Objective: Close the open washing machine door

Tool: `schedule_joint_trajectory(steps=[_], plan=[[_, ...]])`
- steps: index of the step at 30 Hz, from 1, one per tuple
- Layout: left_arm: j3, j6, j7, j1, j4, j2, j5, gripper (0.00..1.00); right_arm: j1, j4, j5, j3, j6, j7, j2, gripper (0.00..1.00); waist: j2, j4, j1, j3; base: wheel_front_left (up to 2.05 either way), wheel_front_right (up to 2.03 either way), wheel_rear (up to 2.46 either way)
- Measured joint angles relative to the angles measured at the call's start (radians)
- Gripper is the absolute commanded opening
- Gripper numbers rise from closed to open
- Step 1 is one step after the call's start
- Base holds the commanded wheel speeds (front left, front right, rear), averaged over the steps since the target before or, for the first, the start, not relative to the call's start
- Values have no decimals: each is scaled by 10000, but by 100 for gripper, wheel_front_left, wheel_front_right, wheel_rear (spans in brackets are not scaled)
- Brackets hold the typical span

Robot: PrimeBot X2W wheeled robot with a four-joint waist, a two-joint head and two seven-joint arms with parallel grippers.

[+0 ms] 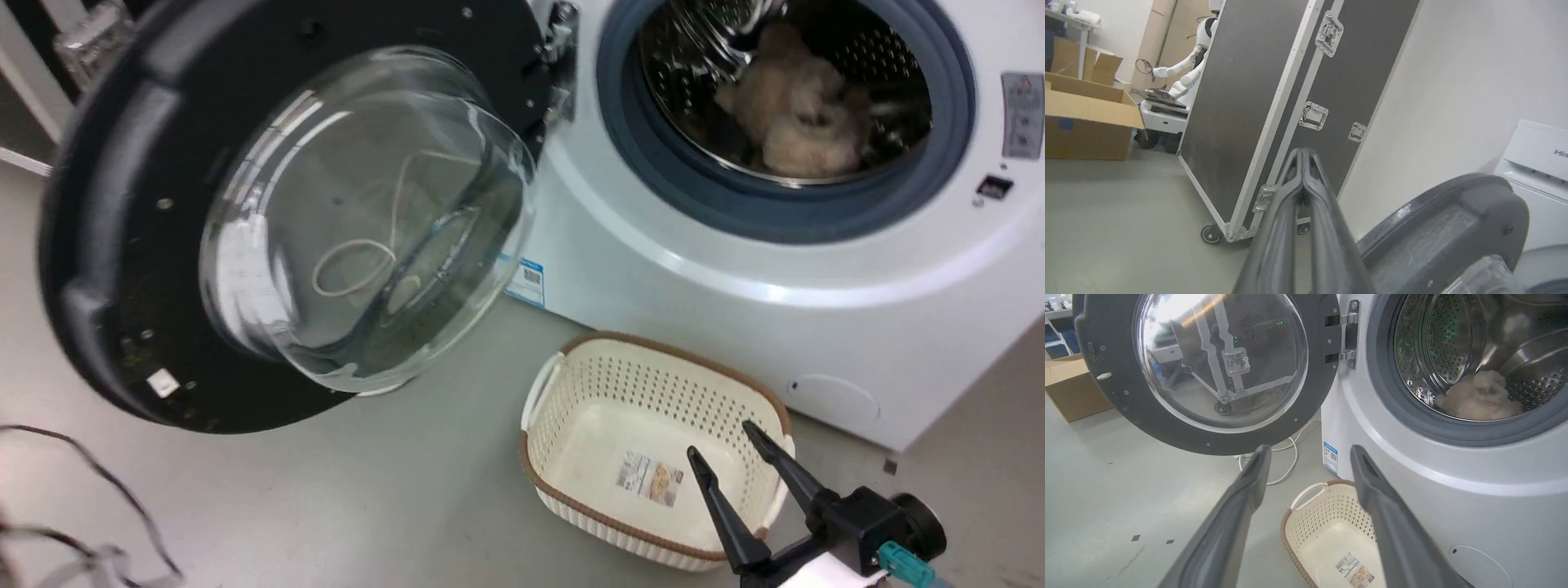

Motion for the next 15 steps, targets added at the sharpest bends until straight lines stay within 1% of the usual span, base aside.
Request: schedule_joint_trajectory(steps=[3,5,7,9,11,15], plan=[[903,-21,1143,-865,1267,719,-1453,0,-169,13,75,40,2,-75,-82,100,0,-160,0,234,0,0,0],[1296,-48,1971,-1323,2069,1103,-2307,0,-244,31,90,59,2,-75,-130,100,-1,-291,0,344,0,0,0],[1398,-123,3024,-1638,2842,1417,-3028,0,-270,50,123,81,0,-75,-138,100,0,-411,0,427,0,0,0],[1467,-169,4132,-1909,3551,1540,-3839,0,-280,77,157,100,2,-75,-150,100,-1,-503,0,502,0,0,0],[1475,-167,5137,-2125,4038,1513,-4579,0,-305,88,161,111,2,-75,-167,100,0,-560,0,566,0,0,0],[1406,-163,6773,-2336,4596,1515,-5568,0,-328,140,165,134,0,-75,-232,100,0,-618,0,625,0,0,0]])
